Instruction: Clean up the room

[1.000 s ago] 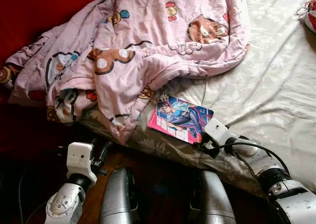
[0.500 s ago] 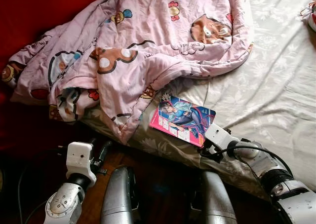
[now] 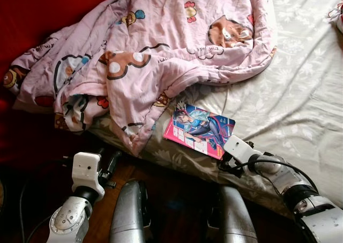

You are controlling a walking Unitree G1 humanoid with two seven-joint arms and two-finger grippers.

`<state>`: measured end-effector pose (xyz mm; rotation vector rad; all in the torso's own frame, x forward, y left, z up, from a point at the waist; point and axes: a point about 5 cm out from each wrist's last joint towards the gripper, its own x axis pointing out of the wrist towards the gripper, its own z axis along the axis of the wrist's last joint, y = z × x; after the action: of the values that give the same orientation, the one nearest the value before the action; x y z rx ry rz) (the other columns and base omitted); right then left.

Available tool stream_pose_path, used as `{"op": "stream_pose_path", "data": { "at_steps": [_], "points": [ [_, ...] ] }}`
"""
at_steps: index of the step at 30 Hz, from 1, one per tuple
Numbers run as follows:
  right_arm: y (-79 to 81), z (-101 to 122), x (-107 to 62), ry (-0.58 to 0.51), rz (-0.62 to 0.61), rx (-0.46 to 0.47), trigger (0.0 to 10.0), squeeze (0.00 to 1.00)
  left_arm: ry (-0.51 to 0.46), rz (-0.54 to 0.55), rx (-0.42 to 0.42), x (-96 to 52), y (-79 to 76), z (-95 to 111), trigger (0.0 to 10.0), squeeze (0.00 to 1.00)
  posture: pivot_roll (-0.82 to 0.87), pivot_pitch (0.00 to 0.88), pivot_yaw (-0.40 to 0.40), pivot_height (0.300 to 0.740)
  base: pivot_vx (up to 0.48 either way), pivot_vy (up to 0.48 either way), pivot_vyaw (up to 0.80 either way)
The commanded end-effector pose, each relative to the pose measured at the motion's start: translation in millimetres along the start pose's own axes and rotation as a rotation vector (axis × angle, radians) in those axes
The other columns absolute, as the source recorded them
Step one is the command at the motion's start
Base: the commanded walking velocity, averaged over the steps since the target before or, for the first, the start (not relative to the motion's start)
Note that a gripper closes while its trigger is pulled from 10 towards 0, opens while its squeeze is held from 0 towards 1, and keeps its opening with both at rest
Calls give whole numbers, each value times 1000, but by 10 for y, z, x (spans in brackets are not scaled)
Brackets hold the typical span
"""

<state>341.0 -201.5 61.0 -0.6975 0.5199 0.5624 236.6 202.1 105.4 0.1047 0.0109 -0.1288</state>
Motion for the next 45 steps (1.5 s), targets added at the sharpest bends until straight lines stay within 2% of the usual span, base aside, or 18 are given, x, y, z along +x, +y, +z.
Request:
{"op": "stream_pose_path", "data": {
  "at_steps": [1,2,3,12,23,45],
  "points": [
    [69,-126,-6,46,16,14,6510,0,55,11,-1,-68,36,-106,10000,0,78,366,17,601,0,0,0],
    [83,-127,-1,45,18,16,745,0,55,11,0,-69,35,-107,10000,0,78,366,17,601,0,0,0],
    [97,-125,5,44,20,17,0,0,55,12,0,-70,35,-108,10000,0,78,366,17,601,0,0,0],
    [170,-143,23,48,49,9,0,0,59,13,3,-80,36,-114,10000,0,82,368,19,601,0,0,0],
    [188,-184,19,77,59,-19,0,0,66,13,6,-81,40,-130,10000,0,82,367,17,601,0,0,0],
    [381,-205,70,82,120,-17,0,0,68,11,12,-46,8,-152,10000,0,77,349,7,601,0,0,0]
  ]
}}
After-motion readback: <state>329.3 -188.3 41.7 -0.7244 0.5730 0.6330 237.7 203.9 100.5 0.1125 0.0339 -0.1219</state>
